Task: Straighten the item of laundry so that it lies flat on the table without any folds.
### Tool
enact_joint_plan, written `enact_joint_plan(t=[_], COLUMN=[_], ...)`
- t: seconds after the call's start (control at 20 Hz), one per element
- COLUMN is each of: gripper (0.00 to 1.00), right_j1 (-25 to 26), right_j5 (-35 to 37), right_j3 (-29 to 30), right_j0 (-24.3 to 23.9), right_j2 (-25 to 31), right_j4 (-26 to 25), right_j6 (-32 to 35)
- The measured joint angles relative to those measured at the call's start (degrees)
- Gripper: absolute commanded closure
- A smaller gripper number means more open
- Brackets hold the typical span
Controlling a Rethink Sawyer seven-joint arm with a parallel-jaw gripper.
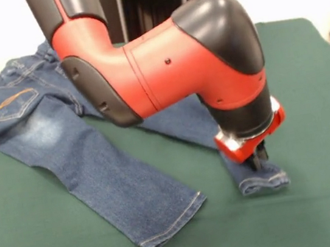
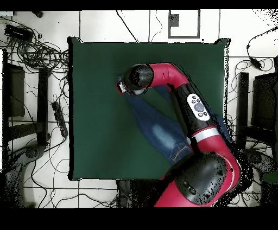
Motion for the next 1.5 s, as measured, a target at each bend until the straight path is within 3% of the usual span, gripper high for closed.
enact_joint_plan(t=[0.5,0.95,1.15,1.5], gripper=[1.00,1.00,1.00,1.00], right_j1=[0.1,-0.1,-0.2,0.1], right_j5=[0.0,3.7,8.8,10.5], right_j3=[-4.6,-4.7,-5.4,-7.9], right_j0=[0.1,-4.7,-7.9,-9.1], right_j2=[-0.5,-0.1,0.3,0.2], right_j4=[0.0,6.5,9.8,10.0], right_j6=[0.0,-0.8,-4.5,-9.6])
